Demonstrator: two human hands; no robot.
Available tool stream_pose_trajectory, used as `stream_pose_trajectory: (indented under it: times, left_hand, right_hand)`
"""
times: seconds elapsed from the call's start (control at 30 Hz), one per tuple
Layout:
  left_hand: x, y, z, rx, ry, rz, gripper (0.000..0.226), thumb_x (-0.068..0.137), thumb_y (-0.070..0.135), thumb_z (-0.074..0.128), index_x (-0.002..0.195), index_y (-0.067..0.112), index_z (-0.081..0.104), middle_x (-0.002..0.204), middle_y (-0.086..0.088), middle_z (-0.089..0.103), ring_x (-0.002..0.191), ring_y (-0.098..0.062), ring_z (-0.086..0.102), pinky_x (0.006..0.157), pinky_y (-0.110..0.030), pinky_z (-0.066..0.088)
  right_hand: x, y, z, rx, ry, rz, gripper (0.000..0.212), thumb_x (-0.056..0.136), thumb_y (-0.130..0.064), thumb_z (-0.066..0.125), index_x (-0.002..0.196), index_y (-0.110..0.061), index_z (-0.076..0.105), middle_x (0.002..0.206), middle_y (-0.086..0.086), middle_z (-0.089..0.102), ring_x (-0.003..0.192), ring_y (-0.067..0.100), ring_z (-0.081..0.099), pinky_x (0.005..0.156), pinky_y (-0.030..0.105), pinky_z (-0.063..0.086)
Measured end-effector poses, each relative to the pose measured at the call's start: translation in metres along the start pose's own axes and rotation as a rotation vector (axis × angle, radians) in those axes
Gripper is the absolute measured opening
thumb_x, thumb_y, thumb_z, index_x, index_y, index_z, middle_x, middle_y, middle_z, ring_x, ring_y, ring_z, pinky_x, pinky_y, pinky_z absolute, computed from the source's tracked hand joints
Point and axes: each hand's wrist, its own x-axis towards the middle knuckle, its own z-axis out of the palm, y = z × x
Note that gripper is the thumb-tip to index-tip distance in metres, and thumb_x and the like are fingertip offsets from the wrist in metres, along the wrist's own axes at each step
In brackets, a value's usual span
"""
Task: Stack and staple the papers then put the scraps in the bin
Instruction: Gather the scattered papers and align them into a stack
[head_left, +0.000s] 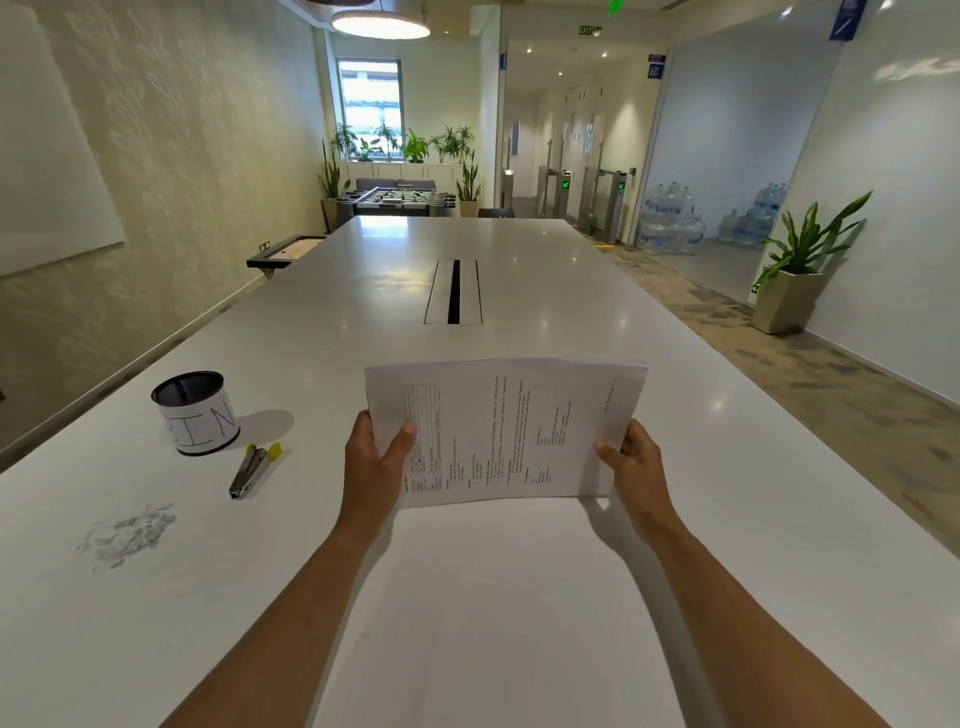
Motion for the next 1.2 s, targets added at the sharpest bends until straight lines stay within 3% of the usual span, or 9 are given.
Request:
stream_pose_trajectory:
  times: [0.17, 0.27, 0.47, 0.6, 0.83, 0.93, 1.07, 1.2]
  left_hand:
    - [-0.002, -0.008, 0.003, 0.011, 0.024, 0.01, 0.017, 0.095, 0.016, 0.056, 0.112, 0.012, 0.052, 0.106, 0.001, 0.064, 0.096, -0.012, 0.064, 0.078, -0.029, 0.055]
    - [-0.002, -0.009, 0.002, 0.023, 0.016, 0.03, 0.017, 0.097, 0.016, 0.053, 0.113, 0.012, 0.05, 0.105, 0.003, 0.063, 0.095, -0.01, 0.064, 0.071, -0.019, 0.056]
    - [-0.004, -0.02, -0.001, 0.021, -0.009, 0.009, 0.016, 0.097, 0.014, 0.052, 0.112, 0.01, 0.049, 0.109, -0.002, 0.062, 0.096, -0.01, 0.063, 0.066, -0.013, 0.054]
    - [-0.004, -0.026, -0.001, 0.037, -0.013, 0.004, 0.015, 0.098, 0.015, 0.051, 0.11, 0.009, 0.048, 0.109, -0.003, 0.062, 0.095, -0.011, 0.063, 0.064, -0.013, 0.054]
    - [-0.001, -0.033, -0.005, 0.049, -0.036, -0.01, 0.014, 0.098, 0.019, 0.051, 0.109, 0.012, 0.049, 0.113, -0.005, 0.064, 0.103, -0.021, 0.065, 0.077, -0.03, 0.055]
    - [-0.002, -0.033, -0.006, 0.048, -0.052, 0.002, 0.014, 0.098, 0.019, 0.051, 0.111, 0.013, 0.049, 0.113, -0.003, 0.064, 0.102, -0.017, 0.065, 0.074, -0.024, 0.056]
    - [-0.003, -0.033, -0.006, 0.052, -0.064, 0.024, 0.017, 0.098, 0.017, 0.049, 0.114, 0.01, 0.048, 0.113, -0.004, 0.063, 0.1, -0.013, 0.064, 0.069, -0.018, 0.056]
    - [-0.005, -0.033, -0.008, 0.026, -0.095, 0.019, 0.023, 0.096, 0.024, 0.052, 0.116, 0.014, 0.049, 0.114, -0.003, 0.063, 0.104, -0.018, 0.064, 0.078, -0.028, 0.055]
  right_hand:
    - [-0.005, 0.002, 0.007, -0.021, 0.019, 0.01, 0.038, 0.092, 0.011, 0.044, 0.118, -0.016, 0.053, 0.11, -0.007, 0.063, 0.101, 0.005, 0.06, 0.079, 0.022, 0.05]
    - [-0.006, 0.003, 0.005, -0.095, 0.02, 0.0, 0.048, 0.084, 0.018, 0.043, 0.11, -0.021, 0.053, 0.108, -0.006, 0.063, 0.105, 0.014, 0.061, 0.08, 0.026, 0.052]
    - [-0.017, 0.012, -0.008, -0.28, -0.136, 0.016, 0.059, 0.08, 0.025, 0.04, 0.123, -0.013, 0.053, 0.107, -0.009, 0.062, 0.099, 0.011, 0.062, 0.065, 0.006, 0.05]
    - [-0.01, 0.019, -0.018, -0.449, -0.134, 0.012, 0.056, 0.081, 0.018, 0.052, 0.128, -0.012, 0.055, 0.11, -0.006, 0.063, 0.099, 0.013, 0.061, 0.064, 0.003, 0.048]
    - [-0.005, 0.028, -0.029, -0.594, -0.11, -0.003, 0.038, 0.083, 0.007, 0.065, 0.113, -0.016, 0.062, 0.098, -0.009, 0.066, 0.086, 0.006, 0.064, 0.079, 0.021, 0.055]
    - [-0.006, 0.028, -0.031, -0.618, -0.137, -0.004, 0.038, 0.085, 0.004, 0.066, 0.118, -0.015, 0.061, 0.103, -0.008, 0.065, 0.089, 0.009, 0.062, 0.073, 0.009, 0.048]
    - [-0.007, 0.026, -0.031, -0.606, -0.142, 0.003, 0.038, 0.087, 0.005, 0.063, 0.12, -0.013, 0.058, 0.103, -0.007, 0.063, 0.09, 0.011, 0.061, 0.067, 0.004, 0.048]
    - [-0.011, 0.018, -0.029, -0.483, -0.155, 0.04, 0.054, 0.084, 0.01, 0.059, 0.125, -0.024, 0.051, 0.102, -0.009, 0.066, 0.089, 0.007, 0.065, 0.06, 0.009, 0.052]
